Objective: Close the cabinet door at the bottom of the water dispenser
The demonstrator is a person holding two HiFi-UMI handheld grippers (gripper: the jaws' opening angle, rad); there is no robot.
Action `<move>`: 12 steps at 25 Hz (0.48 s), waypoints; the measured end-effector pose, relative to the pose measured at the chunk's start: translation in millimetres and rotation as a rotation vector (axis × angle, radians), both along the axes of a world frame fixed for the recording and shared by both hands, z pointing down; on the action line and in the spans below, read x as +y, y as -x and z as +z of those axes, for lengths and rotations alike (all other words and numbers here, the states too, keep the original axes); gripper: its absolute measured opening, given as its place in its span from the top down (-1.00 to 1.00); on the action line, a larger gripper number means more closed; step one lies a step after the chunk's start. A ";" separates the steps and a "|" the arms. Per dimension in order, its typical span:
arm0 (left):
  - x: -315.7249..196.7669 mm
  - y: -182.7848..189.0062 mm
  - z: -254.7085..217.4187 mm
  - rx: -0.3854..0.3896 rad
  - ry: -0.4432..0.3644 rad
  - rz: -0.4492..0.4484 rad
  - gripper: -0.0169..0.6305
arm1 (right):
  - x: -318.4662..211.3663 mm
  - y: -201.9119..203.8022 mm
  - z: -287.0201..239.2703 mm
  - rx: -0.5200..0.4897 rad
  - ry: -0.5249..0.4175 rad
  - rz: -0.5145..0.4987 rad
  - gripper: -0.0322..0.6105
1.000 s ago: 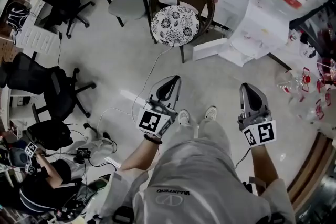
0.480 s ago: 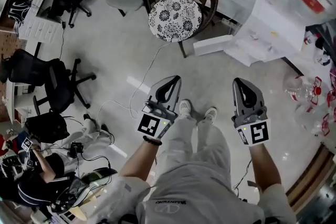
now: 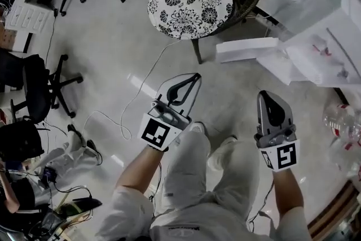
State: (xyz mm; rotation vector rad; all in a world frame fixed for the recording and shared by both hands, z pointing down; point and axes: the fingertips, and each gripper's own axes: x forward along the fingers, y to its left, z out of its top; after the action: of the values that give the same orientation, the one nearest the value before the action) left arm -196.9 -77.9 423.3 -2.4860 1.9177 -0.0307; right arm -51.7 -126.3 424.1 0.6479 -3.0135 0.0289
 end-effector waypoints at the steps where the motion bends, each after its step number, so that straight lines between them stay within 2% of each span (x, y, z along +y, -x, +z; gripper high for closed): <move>1: -5.9 3.3 28.0 -0.001 -0.005 -0.001 0.94 | -5.4 6.5 27.4 0.003 -0.008 -0.008 0.85; 6: -38.5 16.4 142.0 0.006 -0.025 0.001 0.94 | -33.2 37.6 135.6 -0.004 -0.025 -0.047 0.84; 12: -63.5 27.8 219.8 0.007 -0.032 0.027 0.94 | -51.5 68.6 212.1 -0.011 -0.044 -0.088 0.84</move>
State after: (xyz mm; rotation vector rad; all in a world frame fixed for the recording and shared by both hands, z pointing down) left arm -224.7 -141.5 643.2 -2.4941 1.8722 0.0078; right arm -120.3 -177.8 636.2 0.5199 -3.0580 -0.0378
